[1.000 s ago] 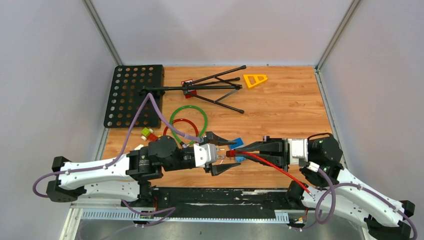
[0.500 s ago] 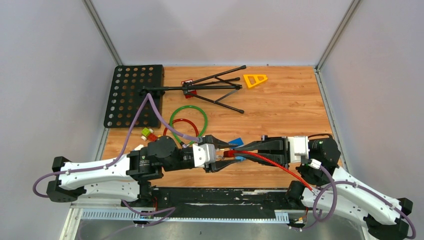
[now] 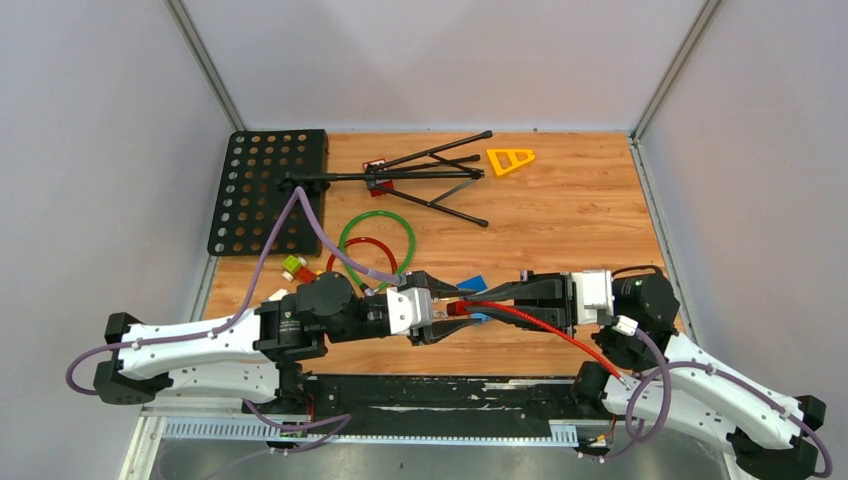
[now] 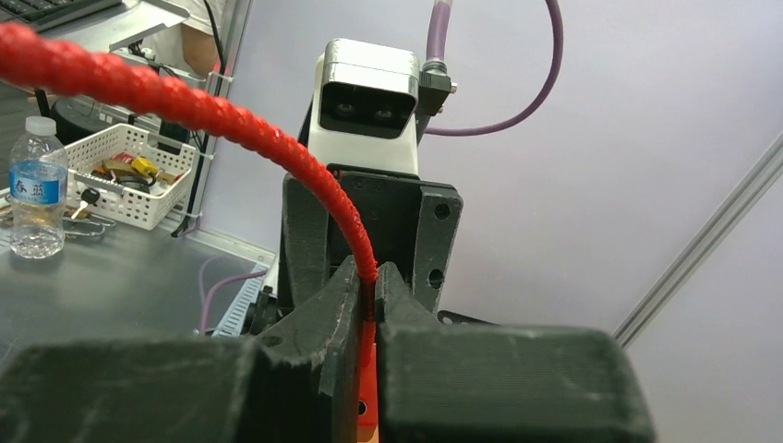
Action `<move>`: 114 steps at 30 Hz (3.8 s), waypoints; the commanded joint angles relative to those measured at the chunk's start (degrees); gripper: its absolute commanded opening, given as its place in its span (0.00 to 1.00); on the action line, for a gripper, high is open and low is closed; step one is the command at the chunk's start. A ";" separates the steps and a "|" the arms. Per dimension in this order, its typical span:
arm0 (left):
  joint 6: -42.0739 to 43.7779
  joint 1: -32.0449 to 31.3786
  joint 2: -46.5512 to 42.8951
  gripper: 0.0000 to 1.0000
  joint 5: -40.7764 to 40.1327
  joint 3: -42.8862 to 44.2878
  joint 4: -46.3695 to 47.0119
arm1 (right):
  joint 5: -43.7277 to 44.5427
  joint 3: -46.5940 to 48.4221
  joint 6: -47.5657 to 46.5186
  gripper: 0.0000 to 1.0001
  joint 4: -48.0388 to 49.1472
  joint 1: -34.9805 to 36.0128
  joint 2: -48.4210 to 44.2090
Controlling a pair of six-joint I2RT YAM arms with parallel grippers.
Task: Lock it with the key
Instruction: Pick up the lock from the center of the board.
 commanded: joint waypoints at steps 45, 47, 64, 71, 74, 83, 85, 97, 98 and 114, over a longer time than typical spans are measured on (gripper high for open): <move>1.38 -0.16 -0.32 0.38 1.53 1.62 -0.54 | 2.84 5.13 -3.69 0.00 -9.40 0.00 -1.44; 1.43 -0.16 -0.37 0.38 1.53 1.50 -0.28 | 2.83 5.14 -3.69 0.00 -9.41 -0.02 -1.34; 0.98 -0.16 -0.38 0.00 0.62 0.62 1.84 | 3.29 5.15 -4.04 0.01 -9.81 -0.04 -0.54; 1.21 -0.16 -0.92 0.00 -0.31 0.19 2.90 | 4.07 5.32 -4.34 0.04 -10.16 -0.04 -0.61; 1.25 -0.16 -0.67 0.23 -0.66 0.37 2.56 | 3.65 5.40 -4.18 0.00 -9.66 -0.02 -0.48; 1.85 -0.16 -0.30 0.53 -0.02 0.65 1.76 | 3.54 5.29 -4.22 0.00 -9.49 0.03 -0.51; 1.97 -0.16 -0.30 0.52 0.02 0.63 1.85 | 3.75 5.32 -4.28 0.00 -9.51 0.02 -0.59; 1.95 -0.16 0.07 0.31 0.40 0.56 1.12 | 3.90 5.06 -4.22 0.00 -9.42 -0.05 -0.82; 2.06 -0.16 0.13 0.21 0.55 0.64 0.93 | 3.95 5.03 -4.15 0.00 -9.40 -0.02 -0.81; 1.94 -0.16 0.54 0.40 0.11 1.26 -0.21 | 4.16 4.92 -3.69 0.00 -8.70 -0.04 -1.07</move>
